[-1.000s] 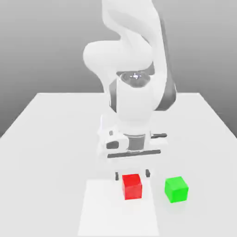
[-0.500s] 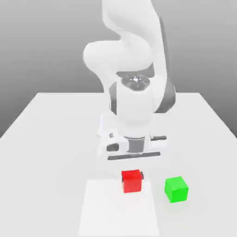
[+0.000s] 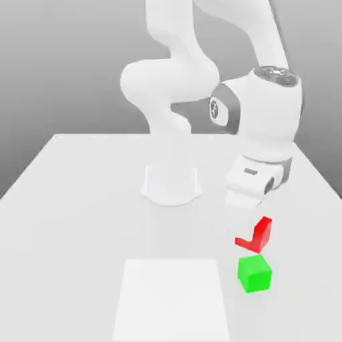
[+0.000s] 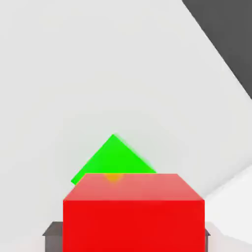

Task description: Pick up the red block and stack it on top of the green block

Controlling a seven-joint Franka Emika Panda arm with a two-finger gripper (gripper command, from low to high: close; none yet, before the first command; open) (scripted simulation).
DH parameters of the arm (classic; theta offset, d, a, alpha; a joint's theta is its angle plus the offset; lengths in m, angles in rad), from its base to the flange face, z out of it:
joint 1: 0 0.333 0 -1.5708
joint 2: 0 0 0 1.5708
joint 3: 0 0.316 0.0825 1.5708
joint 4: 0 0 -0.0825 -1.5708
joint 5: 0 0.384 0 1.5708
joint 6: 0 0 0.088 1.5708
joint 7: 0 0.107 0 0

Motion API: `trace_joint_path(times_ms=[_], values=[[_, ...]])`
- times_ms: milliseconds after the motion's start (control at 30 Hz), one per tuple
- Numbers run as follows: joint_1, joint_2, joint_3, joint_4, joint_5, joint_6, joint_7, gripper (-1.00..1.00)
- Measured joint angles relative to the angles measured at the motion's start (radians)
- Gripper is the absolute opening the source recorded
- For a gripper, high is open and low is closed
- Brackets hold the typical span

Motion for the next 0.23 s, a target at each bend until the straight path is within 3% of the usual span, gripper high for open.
trace_joint_path(times_ms=[100, 133, 233], values=[[0.0, 0.104, -0.009, 0.006, -0.04, 0.097, 0.023, -1.0], [0.0, 0.136, -0.011, 0.007, -0.055, 0.128, 0.033, 1.0], [0.0, 0.136, -0.011, 0.007, -0.055, 0.128, 0.033, 1.0]])
